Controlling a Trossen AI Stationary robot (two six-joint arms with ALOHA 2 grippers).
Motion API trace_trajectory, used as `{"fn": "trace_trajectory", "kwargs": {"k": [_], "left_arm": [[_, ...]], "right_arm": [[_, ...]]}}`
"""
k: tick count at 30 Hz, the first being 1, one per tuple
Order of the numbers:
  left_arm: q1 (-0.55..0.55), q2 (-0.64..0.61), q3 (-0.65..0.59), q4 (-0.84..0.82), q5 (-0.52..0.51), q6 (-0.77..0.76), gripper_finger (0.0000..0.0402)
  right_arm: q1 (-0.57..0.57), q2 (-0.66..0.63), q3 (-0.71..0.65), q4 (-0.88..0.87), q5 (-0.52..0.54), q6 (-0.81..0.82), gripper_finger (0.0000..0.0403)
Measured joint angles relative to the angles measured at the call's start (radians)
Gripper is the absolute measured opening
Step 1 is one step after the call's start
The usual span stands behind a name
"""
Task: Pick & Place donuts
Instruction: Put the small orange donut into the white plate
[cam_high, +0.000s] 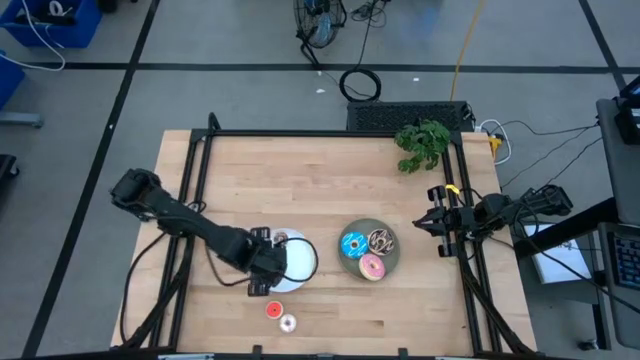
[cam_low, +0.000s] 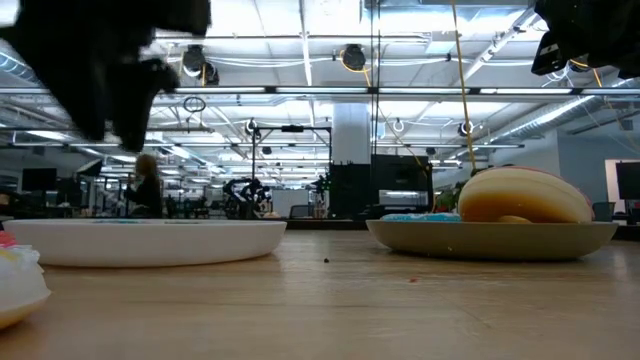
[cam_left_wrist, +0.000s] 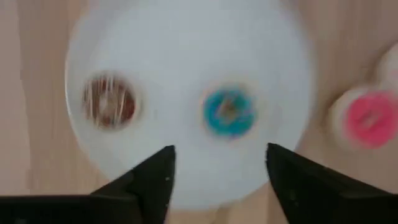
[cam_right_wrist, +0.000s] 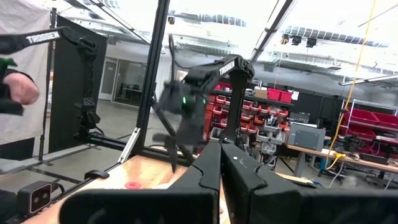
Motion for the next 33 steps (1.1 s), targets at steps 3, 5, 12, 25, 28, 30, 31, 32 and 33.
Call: {"fn": "trace_trajectory", "kwargs": {"k": [3,5,12,25,28,30,31,32,33], "left_arm": [[-0.024,-0.066,0.0,0.059,-0.061,0.008,0.0187],[-0.035,-0.111,0.002,0.068,-0.093,0.021,0.0139],[-0.042,-0.259,0.002,0.072,-0.136,0.027,0.0012],[-0.093,-0.289,0.001,0.124,-0.19,0.068,0.0007],[-0.105,-0.29,0.001,0.139,-0.193,0.038,0.0006],[-0.116,-0.289,0.001,0.142,-0.187,0.017,0.0014],[-0.119,-0.287,0.001,0.144,-0.186,0.004,0.0019],[-0.121,-0.283,0.001,0.144,-0.186,-0.009,0.0024],[-0.122,-0.28,0.001,0.144,-0.186,-0.022,0.0027]], "right_arm": [[0.0,0.0,0.0,0.0,0.0,-0.008,0.0],[0.0,0.0,0.0,0.0,0.0,-0.008,0.0],[0.0,0.0,0.0,0.0,0.0,-0.008,0.0],[0.0,0.0,0.0,0.0,0.0,-0.008,0.0],[0.0,0.0,0.0,0.0,0.0,-0.001,0.0],[0.0,0.0,0.0,0.0,0.0,0.002,0.0],[0.0,0.0,0.0,0.0,0.0,0.003,0.0],[0.0,0.0,0.0,0.0,0.0,0.003,0.0],[0.0,0.0,0.0,0.0,0.0,0.002,0.0]]}}
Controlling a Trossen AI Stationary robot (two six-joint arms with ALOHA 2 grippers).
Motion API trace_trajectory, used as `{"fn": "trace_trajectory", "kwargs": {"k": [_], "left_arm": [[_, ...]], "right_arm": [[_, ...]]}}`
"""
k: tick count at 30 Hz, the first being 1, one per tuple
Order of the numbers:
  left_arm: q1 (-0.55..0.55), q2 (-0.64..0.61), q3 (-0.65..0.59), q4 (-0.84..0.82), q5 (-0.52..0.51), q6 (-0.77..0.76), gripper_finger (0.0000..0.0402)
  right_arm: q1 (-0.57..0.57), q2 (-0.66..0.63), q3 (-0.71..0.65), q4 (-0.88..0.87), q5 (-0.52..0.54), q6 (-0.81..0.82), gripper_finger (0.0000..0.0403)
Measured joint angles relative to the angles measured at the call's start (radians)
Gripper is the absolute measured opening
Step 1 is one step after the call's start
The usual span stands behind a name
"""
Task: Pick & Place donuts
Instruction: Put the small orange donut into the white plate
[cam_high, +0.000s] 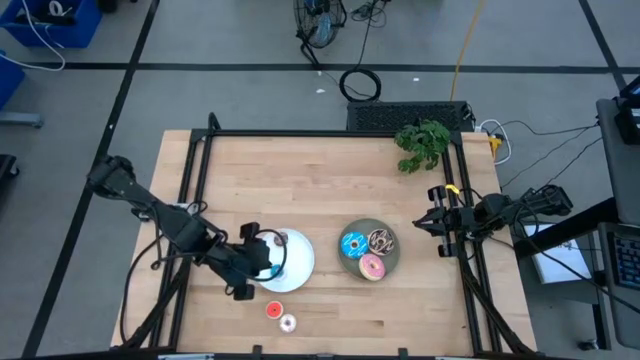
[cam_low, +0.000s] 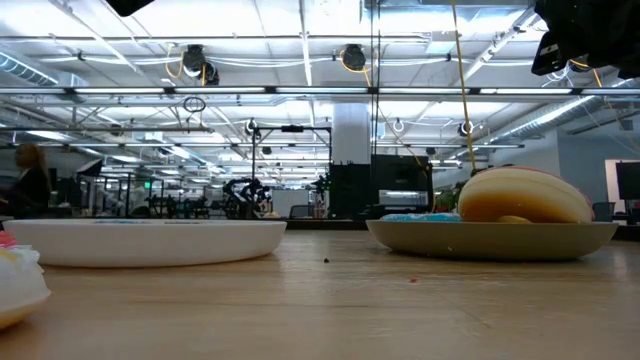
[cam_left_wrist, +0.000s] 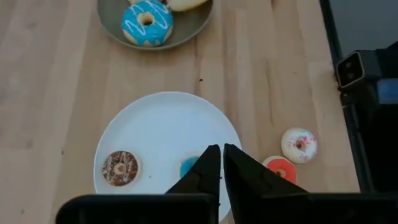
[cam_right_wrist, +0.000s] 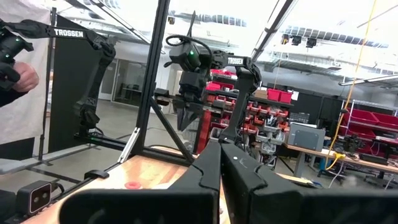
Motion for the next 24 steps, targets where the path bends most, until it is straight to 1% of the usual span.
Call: {"fn": "trace_trajectory", "kwargs": {"k": [5,14,24], "left_arm": [[0.0,0.006,0.0,-0.001,-0.001,-0.036,0.0029],[-0.001,0.007,0.0,-0.001,-0.025,-0.026,0.0004],[-0.001,0.007,0.0,0.002,-0.046,-0.029,0.0039]], "right_arm": [[0.0,0.0,0.0,0.0,0.0,-0.007,0.0],[0.0,0.0,0.0,0.0,0.0,-0.01,0.0],[0.0,0.0,0.0,0.0,0.0,-0.01,0.0]]}}
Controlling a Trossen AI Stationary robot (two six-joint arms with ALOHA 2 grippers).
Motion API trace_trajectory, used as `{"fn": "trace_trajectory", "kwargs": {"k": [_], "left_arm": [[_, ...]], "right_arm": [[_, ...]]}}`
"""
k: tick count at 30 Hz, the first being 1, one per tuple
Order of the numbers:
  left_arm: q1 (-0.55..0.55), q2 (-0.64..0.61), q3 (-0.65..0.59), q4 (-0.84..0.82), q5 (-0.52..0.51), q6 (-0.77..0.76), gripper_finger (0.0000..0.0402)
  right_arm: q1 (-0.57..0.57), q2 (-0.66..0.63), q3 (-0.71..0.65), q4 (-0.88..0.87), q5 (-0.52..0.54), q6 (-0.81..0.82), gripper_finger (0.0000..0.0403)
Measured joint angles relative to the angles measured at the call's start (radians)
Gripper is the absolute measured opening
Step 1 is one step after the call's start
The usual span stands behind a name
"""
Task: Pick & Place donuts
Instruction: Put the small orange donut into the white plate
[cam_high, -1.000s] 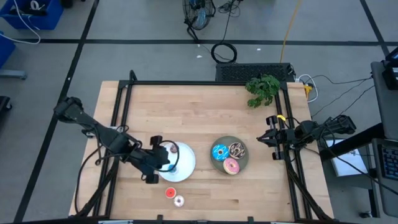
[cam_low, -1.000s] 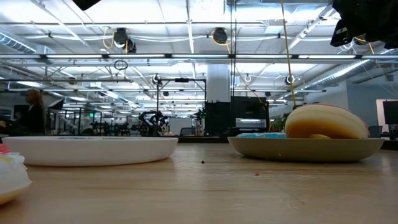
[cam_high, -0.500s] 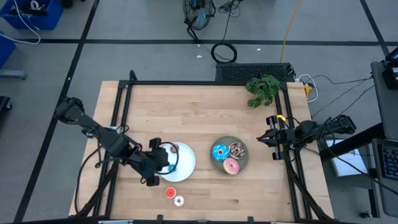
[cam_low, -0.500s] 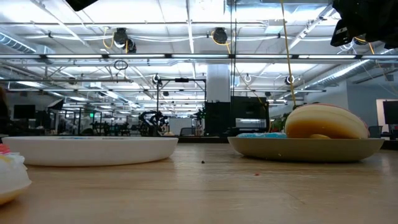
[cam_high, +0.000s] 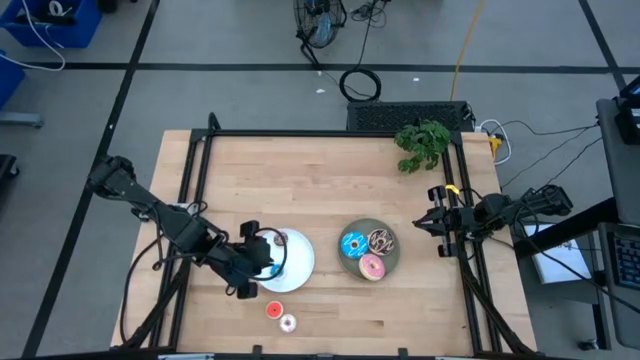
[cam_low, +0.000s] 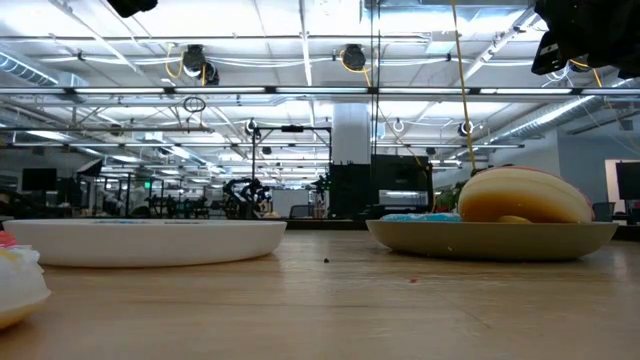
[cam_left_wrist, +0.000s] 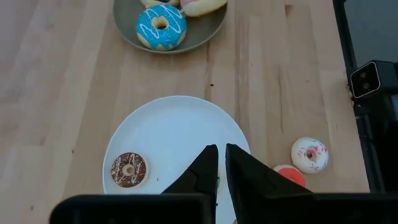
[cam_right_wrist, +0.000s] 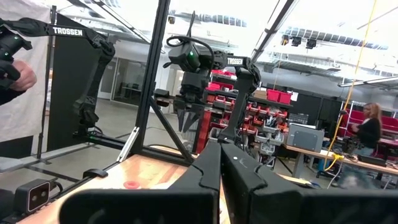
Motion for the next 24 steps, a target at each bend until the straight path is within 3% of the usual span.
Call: {"fn": "trace_trajectory", "kwargs": {"k": [10,24], "left_arm": [[0.0,0.0,0.0,0.0,-0.049,-0.032,0.0042],[0.001,0.0,0.0,-0.002,-0.028,-0.062,0.0042]], "right_arm": [[0.0,0.0,0.0,0.0,0.0,-0.012,0.0],[0.0,0.0,0.0,0.0,0.0,0.0,0.0]]}}
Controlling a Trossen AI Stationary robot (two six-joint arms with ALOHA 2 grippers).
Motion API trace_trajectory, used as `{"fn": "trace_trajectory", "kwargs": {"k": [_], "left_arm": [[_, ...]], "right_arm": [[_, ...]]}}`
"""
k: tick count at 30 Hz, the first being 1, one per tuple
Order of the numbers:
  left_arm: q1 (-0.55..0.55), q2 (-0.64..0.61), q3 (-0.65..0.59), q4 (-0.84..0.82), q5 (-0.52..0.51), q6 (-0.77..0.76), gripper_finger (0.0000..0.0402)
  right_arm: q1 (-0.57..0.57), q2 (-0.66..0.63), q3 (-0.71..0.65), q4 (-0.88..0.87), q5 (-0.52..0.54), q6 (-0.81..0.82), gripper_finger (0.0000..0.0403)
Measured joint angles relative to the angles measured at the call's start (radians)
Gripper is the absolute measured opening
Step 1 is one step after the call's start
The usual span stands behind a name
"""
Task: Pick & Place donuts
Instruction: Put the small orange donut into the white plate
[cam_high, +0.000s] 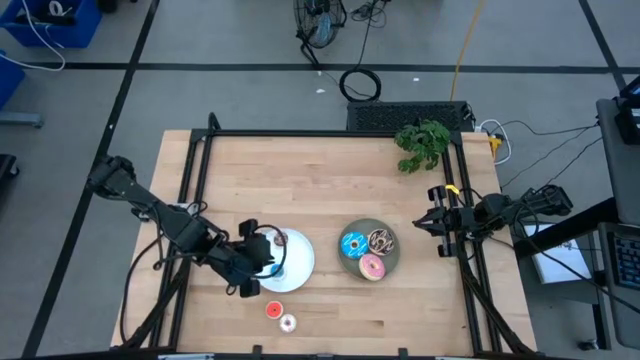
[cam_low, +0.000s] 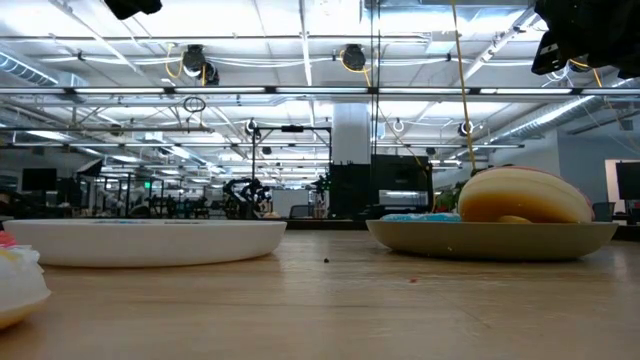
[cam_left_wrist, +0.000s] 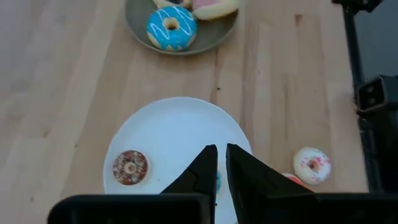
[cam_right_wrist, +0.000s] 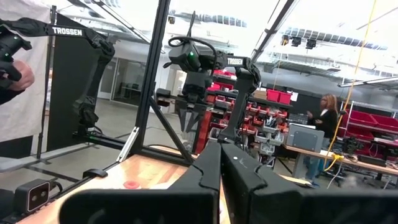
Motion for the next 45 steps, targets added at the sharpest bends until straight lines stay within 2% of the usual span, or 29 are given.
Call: {"fn": "trace_trajectory", "kwargs": {"k": [8,13,18,21,25,29,34,38,41,45], "left_arm": [[-0.028,0.071,-0.001,0.016,0.044,0.001,0.0042],[-0.009,0.198,0.006,0.191,0.174,0.041,0.0042],[-0.015,0.324,0.037,0.193,0.311,0.066,0.0042],[-0.035,0.373,0.051,0.219,0.355,0.069,0.0042],[-0.042,0.431,0.107,0.214,0.361,0.072,0.0042],[-0.037,0.474,0.165,0.12,0.363,0.064,0.0042],[-0.05,0.48,0.171,0.101,0.366,-0.046,0.0042],[-0.083,0.481,0.171,0.054,0.37,-0.051,0.0046],[-0.121,0.481,0.171,0.045,0.372,-0.055,0.0068],[-0.148,0.48,0.171,0.051,0.322,-0.075,0.0121]], "right_arm": [[0.0,0.0,0.0,-0.001,0.0,0.022,0.0],[0.0,0.0,0.0,0.0,0.002,0.026,0.0],[0.0,0.0,0.0,0.0,0.004,0.03,0.0],[0.0,0.0,0.0,-0.002,0.003,0.038,0.0],[0.0,0.0,0.0,0.0,0.002,0.029,0.0],[0.0,0.0,0.0,0.0,0.002,0.027,0.0],[0.0,0.0,0.0,0.0,0.001,0.027,0.0],[0.0,0.0,0.0,-0.002,0.001,0.026,0.0],[0.0,0.0,0.0,-0.002,0.001,0.025,0.0],[0.0,0.0,0.0,-0.002,0.001,0.023,0.0]]}}
